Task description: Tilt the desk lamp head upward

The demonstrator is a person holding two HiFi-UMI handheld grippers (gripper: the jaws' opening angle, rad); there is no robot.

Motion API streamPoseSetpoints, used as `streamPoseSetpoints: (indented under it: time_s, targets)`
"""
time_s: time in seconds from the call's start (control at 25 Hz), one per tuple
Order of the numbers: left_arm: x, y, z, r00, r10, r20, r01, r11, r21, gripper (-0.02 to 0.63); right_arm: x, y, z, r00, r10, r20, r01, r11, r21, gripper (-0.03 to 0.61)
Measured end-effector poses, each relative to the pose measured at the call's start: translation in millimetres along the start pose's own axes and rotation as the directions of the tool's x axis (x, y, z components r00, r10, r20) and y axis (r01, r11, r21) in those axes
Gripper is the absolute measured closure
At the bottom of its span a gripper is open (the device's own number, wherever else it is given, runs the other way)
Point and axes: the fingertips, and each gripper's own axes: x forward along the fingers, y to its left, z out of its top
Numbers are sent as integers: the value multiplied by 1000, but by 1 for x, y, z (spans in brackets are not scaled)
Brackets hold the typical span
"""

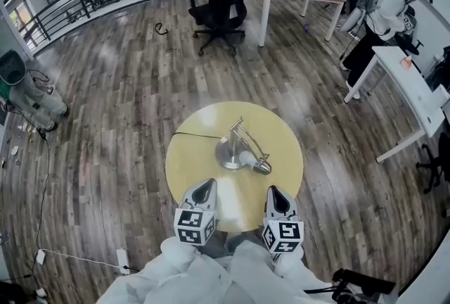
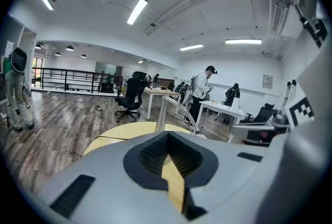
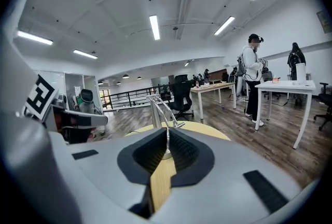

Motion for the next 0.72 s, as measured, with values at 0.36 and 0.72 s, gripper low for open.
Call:
streamPoseSetpoints:
  time_s: [0.36,0.72]
  targets:
    - [87,25,-2,995,-62,77,53,992,115,574,39,-8,-30,995,35,-89,-31,998,48,435]
    - [198,18,20,961,-276,33,252,915,315,305,78,-24,-59,999,-22,-38,36,907,421,380]
